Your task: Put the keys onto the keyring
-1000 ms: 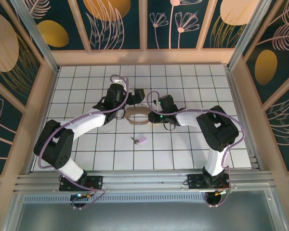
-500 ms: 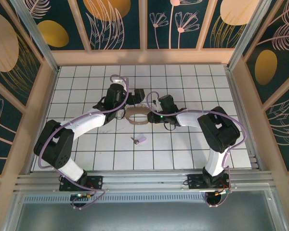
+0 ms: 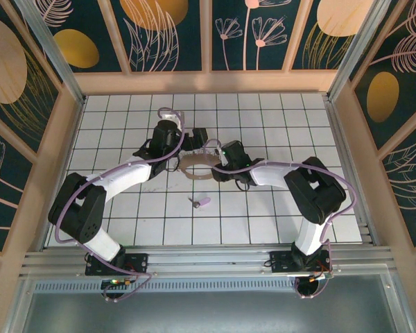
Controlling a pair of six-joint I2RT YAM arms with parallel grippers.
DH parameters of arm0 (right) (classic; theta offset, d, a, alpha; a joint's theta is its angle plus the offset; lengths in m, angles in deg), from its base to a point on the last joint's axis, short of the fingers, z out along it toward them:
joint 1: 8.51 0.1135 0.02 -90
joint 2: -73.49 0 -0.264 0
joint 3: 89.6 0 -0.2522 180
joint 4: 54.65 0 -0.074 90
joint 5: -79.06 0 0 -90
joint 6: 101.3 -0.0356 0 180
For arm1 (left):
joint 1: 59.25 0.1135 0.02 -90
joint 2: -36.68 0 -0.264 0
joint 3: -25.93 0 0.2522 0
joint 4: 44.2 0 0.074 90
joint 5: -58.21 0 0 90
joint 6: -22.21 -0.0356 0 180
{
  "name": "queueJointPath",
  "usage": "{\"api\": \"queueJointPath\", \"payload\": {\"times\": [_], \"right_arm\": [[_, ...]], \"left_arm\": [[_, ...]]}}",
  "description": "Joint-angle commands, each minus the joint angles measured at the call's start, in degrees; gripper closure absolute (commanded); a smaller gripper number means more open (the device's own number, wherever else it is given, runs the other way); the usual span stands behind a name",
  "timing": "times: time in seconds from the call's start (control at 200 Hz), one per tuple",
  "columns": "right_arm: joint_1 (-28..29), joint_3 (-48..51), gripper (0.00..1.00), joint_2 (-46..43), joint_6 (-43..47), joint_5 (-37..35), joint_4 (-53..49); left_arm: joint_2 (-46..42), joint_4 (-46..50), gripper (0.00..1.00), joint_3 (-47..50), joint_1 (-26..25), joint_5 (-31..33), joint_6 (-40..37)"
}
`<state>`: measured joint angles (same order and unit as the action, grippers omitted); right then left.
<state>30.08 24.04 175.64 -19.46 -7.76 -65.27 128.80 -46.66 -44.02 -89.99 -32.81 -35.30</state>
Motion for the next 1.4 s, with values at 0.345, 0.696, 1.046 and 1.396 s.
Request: {"api": "queueJointPath", "payload": {"times": [0.345, 0.696, 1.046, 1.396], "right_arm": [[4.64, -3.72, 0.63, 1.79, 5.97, -12.01, -4.04], [5.35, -3.67, 0.65, 2.63, 6.36, -13.09, -4.50], [5.36, -4.31, 0.70, 3.93, 6.32, -14.91, -4.12], [5.27, -4.92, 0.82, 4.46, 6.49, -15.75, -3.84]], "left_arm": [[-3.26, 1.00, 0.01, -0.77, 1.83, 0.62, -2.38], [-3.35, 1.09, 0.01, -0.81, 2.17, 0.62, -2.70], [-3.26, 0.83, 0.01, -0.86, 2.25, 0.36, -2.43], [-2.91, 0.43, 0.01, -0.92, 2.27, -0.12, -2.00]]}}
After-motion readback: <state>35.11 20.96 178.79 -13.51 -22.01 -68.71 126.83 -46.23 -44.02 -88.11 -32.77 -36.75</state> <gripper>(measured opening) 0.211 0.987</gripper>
